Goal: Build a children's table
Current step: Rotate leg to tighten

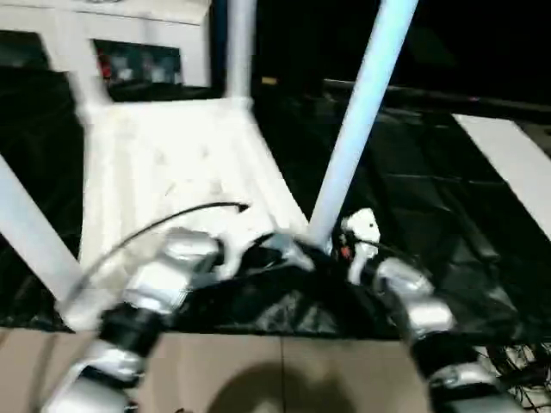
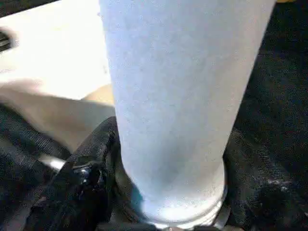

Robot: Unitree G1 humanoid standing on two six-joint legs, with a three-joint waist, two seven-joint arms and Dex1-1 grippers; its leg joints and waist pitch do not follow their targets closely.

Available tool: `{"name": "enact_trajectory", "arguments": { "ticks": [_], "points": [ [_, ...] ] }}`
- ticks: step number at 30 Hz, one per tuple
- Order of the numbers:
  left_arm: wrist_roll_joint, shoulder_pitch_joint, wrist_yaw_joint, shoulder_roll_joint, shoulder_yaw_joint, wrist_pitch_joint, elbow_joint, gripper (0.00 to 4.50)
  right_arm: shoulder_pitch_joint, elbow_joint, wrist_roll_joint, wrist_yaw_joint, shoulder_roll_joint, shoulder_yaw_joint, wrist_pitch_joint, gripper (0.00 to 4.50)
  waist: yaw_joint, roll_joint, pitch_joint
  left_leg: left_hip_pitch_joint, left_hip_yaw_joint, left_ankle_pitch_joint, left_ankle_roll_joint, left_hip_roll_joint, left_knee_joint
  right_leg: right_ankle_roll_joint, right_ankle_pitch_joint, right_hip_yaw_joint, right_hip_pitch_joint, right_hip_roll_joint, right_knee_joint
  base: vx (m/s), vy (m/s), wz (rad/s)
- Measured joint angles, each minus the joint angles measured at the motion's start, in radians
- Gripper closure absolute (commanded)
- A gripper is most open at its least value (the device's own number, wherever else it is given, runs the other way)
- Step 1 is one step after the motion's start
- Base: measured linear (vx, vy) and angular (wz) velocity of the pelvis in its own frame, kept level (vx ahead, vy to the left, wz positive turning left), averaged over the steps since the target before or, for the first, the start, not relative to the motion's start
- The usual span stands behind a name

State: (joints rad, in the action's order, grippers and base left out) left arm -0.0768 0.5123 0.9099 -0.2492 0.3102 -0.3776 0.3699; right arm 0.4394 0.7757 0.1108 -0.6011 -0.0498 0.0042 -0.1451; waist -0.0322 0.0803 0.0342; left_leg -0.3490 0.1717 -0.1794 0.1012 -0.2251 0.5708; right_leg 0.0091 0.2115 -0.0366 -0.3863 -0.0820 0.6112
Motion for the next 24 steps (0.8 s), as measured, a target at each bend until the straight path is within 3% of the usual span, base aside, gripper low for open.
{"name": "enact_trajectory", "arguments": {
  "ticks": [5,7,11,12,17,24],
  "points": [
    [-0.017,0.002,-0.043,0.019,0.000,-0.009,0.009,4.50,-0.005,-0.006,-0.046,0.124,0.046,0.000,-0.011,1.84,0.003,0.001,-0.003,0.000,-0.003,0.000,0.000,0.001,0.000,0.001,0.000,-0.001,0.000,0.000,-0.001,0.000,0.000,0.00],
    [-0.017,0.003,-0.044,0.019,0.000,-0.011,0.009,4.50,-0.006,-0.006,-0.048,0.127,0.047,0.000,-0.017,1.28,0.003,0.001,-0.003,0.000,-0.003,0.000,0.000,0.001,0.000,0.001,0.000,-0.001,-0.001,0.000,-0.002,0.000,0.000,0.00],
    [-0.016,0.003,-0.030,0.017,0.000,-0.013,-0.001,4.50,-0.003,-0.007,-0.038,0.106,0.044,0.000,-0.021,0.94,0.002,0.001,-0.003,-0.002,-0.003,0.000,0.000,0.001,-0.001,0.001,0.000,0.000,-0.002,0.000,-0.002,0.000,0.000,0.00],
    [-0.014,0.003,-0.019,0.013,0.000,-0.014,-0.005,4.50,-0.002,-0.007,-0.035,0.085,0.036,0.000,-0.022,0.70,0.002,0.001,-0.003,-0.003,-0.003,0.000,0.000,0.000,-0.001,0.001,0.000,0.000,-0.003,0.000,-0.002,0.000,0.000,0.00],
    [0.026,0.000,0.061,-0.019,0.002,-0.008,-0.035,4.50,0.029,-0.007,-0.017,-0.057,-0.015,0.009,-0.030,0.41,-0.002,-0.001,-0.002,-0.014,0.000,0.000,0.000,0.000,-0.003,0.001,-0.008,-0.001,-0.013,0.001,0.000,0.032,-0.005,0.01],
    [0.066,-0.004,0.187,-0.101,0.001,0.028,-0.044,4.50,0.046,-0.024,0.005,-0.401,-0.157,0.085,-0.026,0.41,-0.009,-0.002,-0.001,-0.018,0.000,0.004,-0.006,-0.002,-0.006,-0.004,-0.003,-0.003,-0.017,0.005,0.000,0.025,0.000,0.00]
  ]
}}
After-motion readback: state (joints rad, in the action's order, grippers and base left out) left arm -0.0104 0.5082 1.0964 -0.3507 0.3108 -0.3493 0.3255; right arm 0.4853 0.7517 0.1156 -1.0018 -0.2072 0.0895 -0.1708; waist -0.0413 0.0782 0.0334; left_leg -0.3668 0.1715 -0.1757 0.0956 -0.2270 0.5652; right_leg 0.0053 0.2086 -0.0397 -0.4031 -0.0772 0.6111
